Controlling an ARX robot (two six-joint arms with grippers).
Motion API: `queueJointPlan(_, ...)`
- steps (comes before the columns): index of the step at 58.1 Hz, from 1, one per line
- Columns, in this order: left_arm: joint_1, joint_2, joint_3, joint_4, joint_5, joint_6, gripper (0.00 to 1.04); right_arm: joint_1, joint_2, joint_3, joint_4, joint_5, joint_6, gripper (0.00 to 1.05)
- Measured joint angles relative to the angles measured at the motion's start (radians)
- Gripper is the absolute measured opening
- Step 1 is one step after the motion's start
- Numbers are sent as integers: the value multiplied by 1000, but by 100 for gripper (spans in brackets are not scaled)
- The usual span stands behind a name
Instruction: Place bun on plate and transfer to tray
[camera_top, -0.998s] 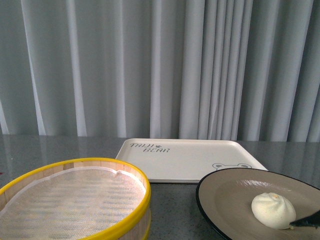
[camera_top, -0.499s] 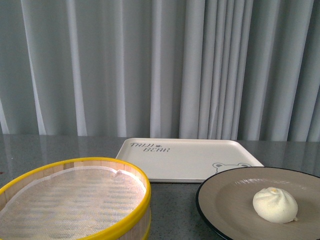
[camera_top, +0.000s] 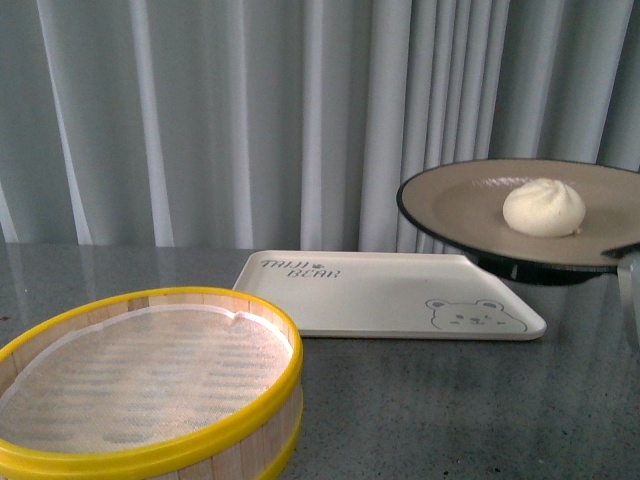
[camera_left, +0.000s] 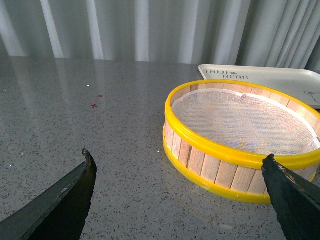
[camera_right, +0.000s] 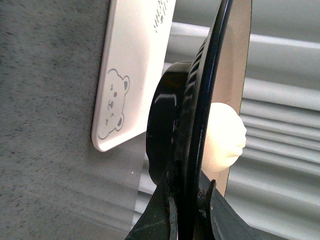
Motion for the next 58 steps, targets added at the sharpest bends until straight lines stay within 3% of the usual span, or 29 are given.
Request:
queueJointPlan(16, 0, 0, 0, 0, 0, 0, 98, -68, 283, 161, 77, -106, 41, 3)
queueJointPlan(26, 0, 0, 0, 0, 0, 0, 98, -83, 425, 302, 39, -110, 27, 3)
queueJointPlan(58, 0, 0, 0, 0, 0, 0, 98, -29, 694, 643, -50, -113, 43, 3)
